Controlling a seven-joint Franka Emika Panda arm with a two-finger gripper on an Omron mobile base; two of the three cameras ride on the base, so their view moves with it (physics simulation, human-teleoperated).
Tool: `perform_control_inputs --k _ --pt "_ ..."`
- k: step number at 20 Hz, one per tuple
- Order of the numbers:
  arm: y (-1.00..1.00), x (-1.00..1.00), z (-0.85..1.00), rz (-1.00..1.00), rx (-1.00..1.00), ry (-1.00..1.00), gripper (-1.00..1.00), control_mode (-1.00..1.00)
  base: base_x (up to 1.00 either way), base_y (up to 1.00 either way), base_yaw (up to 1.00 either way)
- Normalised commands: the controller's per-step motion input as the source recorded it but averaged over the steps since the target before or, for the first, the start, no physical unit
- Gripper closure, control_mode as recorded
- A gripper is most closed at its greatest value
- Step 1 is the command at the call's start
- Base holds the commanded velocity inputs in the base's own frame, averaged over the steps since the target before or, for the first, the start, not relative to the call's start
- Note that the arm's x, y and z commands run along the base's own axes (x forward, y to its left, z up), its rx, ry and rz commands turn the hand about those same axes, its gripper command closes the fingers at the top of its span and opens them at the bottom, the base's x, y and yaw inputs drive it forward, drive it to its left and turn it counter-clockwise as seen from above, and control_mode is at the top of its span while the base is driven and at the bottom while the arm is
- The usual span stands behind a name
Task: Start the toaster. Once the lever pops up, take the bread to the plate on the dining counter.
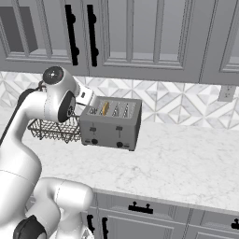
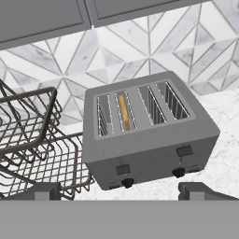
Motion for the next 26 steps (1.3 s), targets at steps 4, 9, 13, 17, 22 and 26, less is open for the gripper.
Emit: perform_control_inputs --k 4,9,13,17,22,26 --pt "0.0 0.0 0.0 0.0 0.0 0.0 -1.0 -1.0 0.0 0.0 0.0" --pt "0.0 0.0 0.0 0.0 0.0 0.0 -1.0 -1.0 0.0 0.0 0.0" --pt "0.0 0.0 0.0 0.0 0.0 0.0 -1.0 -1.0 0.0 0.0 0.0" --pt "0.0 0.0 0.0 0.0 0.0 0.0 -1.0 -1.0 0.0 0.0 0.0" --pt "0.0 0.0 0.0 0.0 0.0 0.0 -1.0 -1.0 0.0 0.0 0.0" --pt "0.0 0.0 0.0 0.0 0.0 0.0 -1.0 -1.0 0.0 0.0 0.0"
